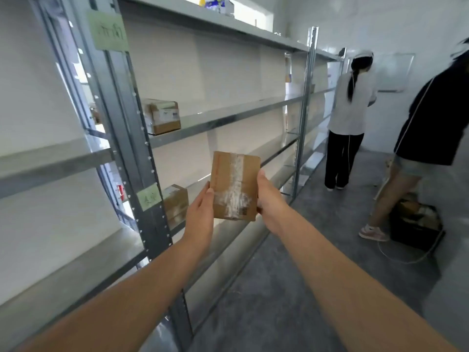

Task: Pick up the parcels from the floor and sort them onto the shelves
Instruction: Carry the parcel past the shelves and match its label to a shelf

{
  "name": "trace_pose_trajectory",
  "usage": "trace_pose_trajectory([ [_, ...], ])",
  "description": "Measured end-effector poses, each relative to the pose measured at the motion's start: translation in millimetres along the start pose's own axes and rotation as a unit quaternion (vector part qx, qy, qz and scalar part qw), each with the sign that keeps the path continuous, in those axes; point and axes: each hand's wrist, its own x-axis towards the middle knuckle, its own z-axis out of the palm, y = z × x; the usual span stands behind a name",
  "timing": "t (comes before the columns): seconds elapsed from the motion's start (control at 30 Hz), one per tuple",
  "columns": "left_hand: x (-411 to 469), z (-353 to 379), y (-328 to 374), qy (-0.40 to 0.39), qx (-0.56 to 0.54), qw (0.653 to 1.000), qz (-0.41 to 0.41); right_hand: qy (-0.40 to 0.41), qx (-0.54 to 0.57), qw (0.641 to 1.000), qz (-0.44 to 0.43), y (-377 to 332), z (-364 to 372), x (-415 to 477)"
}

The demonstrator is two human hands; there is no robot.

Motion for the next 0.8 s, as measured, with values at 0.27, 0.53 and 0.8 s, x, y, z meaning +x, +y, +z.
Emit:
trace_pose_trajectory([
  [0.27, -45, -86, 88, 0.071, -0.047, 0.994, 0.072, -0.133, -0.045, 0.988, -0.063, -72, 89, -68],
  [0.53, -99, -211, 143, 0.168, 0.064, 0.968, 0.176, -0.255, 0.028, 0.965, -0.050, -93, 207, -124],
  [0.8, -173, -330, 177, 0.251, 0.077, 0.941, 0.213, -0.340, 0.002, 0.935, -0.100, -97, 314, -218],
])
